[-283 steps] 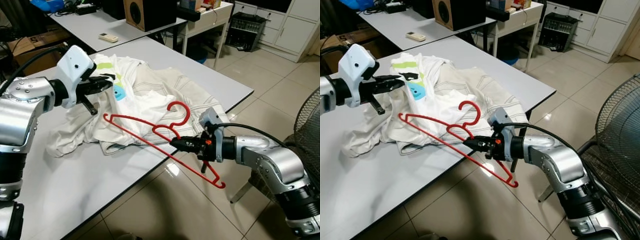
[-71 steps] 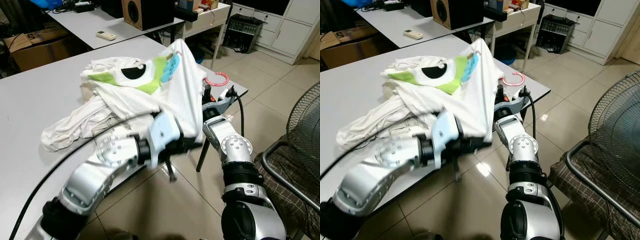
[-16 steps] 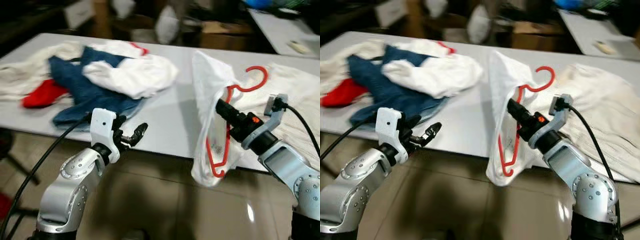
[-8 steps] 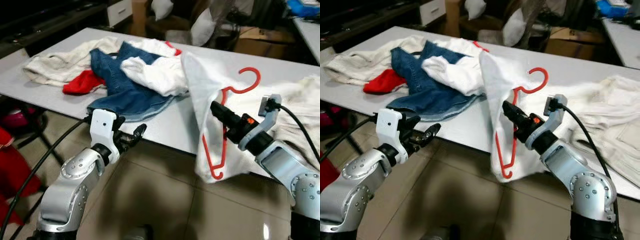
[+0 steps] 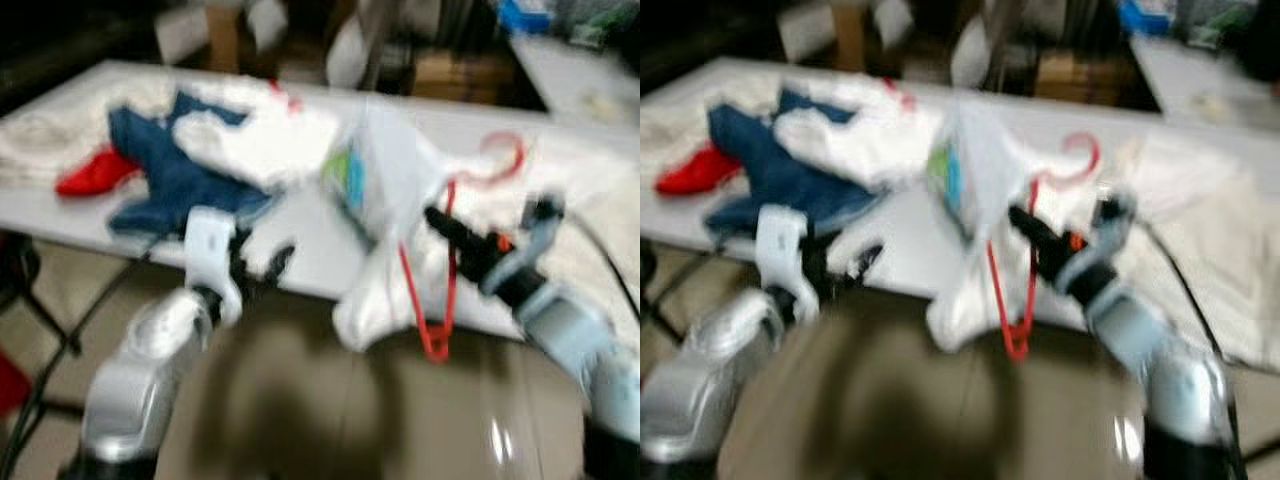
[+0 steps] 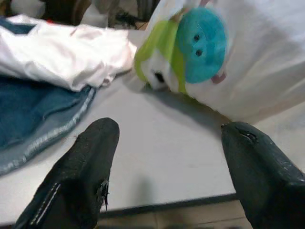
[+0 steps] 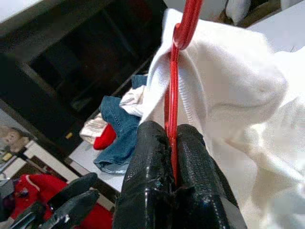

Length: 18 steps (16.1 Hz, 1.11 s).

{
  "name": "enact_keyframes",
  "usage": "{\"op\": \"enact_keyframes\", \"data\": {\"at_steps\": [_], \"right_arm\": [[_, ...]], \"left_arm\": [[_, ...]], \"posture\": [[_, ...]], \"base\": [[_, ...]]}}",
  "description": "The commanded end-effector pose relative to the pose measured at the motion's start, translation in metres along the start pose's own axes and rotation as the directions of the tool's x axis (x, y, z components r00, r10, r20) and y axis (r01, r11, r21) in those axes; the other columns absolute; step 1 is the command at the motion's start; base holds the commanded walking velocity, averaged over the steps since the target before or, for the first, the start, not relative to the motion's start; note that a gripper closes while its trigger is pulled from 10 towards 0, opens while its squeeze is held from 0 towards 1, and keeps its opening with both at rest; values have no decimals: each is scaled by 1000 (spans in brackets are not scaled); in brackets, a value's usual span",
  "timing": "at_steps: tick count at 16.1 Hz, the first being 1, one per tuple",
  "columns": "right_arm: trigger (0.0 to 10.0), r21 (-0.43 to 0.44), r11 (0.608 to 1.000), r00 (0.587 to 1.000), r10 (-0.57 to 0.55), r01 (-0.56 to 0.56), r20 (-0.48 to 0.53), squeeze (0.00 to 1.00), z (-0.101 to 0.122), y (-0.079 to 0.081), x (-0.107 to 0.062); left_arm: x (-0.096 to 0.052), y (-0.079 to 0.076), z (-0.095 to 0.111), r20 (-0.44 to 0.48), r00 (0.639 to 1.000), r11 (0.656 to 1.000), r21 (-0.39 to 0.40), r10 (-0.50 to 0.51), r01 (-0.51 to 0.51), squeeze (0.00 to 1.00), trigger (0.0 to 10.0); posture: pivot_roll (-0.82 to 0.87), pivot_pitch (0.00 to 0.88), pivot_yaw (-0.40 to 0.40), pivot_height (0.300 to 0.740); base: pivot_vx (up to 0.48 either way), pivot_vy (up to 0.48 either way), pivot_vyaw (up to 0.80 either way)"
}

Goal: Hang hanger

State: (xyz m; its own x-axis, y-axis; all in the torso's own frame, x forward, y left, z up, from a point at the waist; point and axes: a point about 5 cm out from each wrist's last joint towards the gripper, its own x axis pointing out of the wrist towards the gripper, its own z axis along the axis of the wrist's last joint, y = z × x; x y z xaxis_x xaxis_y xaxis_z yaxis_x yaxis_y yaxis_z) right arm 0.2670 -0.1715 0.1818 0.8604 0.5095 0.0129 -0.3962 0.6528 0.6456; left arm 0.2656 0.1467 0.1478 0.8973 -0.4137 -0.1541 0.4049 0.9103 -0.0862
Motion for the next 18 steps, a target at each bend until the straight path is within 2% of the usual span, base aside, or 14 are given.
{"op": "enact_keyframes", "data": {"at_steps": [1,2,3,9,13,15,16,17,18], "right_arm": [[10000,-23,1000,1000,3,-3,13,0,6,0,0],[10000,-29,1000,1000,6,-6,10,0,7,0,0],[10000,-39,999,1000,9,-8,7,0,7,-1,2],[10000,-90,996,1000,22,-22,-3,0,9,-1,5],[10000,-282,958,999,43,-42,-3,0,19,3,4],[10000,-442,896,999,44,-37,5,0,38,4,2],[10000,-466,884,999,52,-44,3,0,41,5,0],[10000,-530,846,997,71,-65,-8,0,49,7,-4],[10000,-573,814,995,95,-96,-31,0,55,10,-8]], "left_arm": [[1,1,1,-3,1000,1000,22,11,-11,0,10000],[1,3,3,5,1000,999,46,21,-21,0,10000],[3,6,8,39,999,1000,15,23,-24,0,10000],[6,4,6,29,999,1000,10,-19,19,0,10000],[6,16,16,44,997,994,89,-69,65,0,10000],[9,35,37,75,992,984,155,-99,87,0,10000],[10,38,41,81,991,984,154,-106,93,0,10000],[12,38,50,98,983,978,161,-152,135,1000,10000],[14,37,58,111,975,970,173,-192,171,1000,10000]], "posture": [[-4,0,24,740],[-4,0,24,740],[-5,0,26,740],[-19,0,26,740],[-21,0,27,740],[-25,0,39,740],[-28,0,45,740],[-34,0,54,740],[-39,0,59,740]], "base": [[0,0,0],[0,0,0],[0,0,0],[0,0,0],[0,0,0],[0,0,0],[0,0,0],[0,0,0],[0,0,0]]}}
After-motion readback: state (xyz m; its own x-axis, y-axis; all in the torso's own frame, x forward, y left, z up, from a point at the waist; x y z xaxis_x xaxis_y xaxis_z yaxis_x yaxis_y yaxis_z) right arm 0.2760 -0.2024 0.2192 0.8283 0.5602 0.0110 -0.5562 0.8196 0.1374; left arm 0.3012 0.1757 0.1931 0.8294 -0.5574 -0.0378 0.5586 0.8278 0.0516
